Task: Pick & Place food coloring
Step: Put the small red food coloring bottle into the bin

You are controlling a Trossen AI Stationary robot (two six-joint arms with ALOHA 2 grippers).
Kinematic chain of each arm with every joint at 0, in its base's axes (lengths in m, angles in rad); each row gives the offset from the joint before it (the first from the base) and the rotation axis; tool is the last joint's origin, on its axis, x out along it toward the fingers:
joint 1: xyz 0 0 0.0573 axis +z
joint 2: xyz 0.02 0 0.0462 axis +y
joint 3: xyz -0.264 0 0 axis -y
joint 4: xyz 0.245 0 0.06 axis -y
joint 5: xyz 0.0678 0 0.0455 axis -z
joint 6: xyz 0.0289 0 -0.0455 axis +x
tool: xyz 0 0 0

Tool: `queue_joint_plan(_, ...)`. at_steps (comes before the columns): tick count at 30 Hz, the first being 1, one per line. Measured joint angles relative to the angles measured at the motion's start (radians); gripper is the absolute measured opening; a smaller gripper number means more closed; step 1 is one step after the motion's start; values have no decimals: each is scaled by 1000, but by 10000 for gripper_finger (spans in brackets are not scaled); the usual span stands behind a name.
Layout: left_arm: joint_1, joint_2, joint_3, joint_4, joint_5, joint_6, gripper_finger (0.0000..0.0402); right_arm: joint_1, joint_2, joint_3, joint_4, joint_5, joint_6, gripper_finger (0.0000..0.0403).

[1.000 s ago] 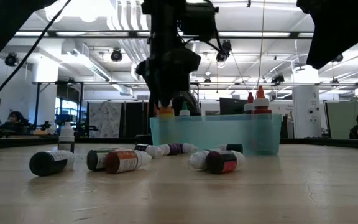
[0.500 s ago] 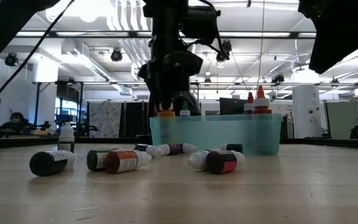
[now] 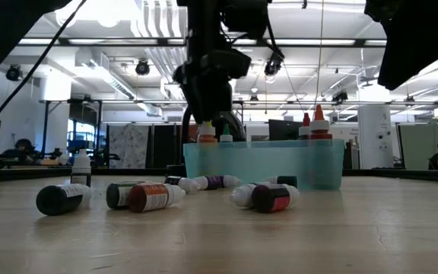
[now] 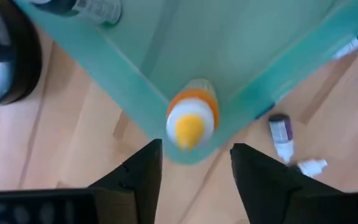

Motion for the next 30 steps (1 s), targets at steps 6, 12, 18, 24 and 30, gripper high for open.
queue_joint_plan(6,-89,-88,16,-93,-5,197,167,0,0,0,0,0,-5,93)
queue_joint_plan(12,-243,-238,-135,-82,18,455,168,0,0,0,1,0,-51,93)
queue_joint_plan(18,-347,-379,-442,35,39,409,168,0,0,0,1,1,-95,93)
queue_joint_plan(24,-405,-475,-687,343,45,392,168,0,0,0,7,0,-151,93)
queue_joint_plan(30,-418,-488,-806,456,103,350,168,0,0,0,14,-9,-177,93)
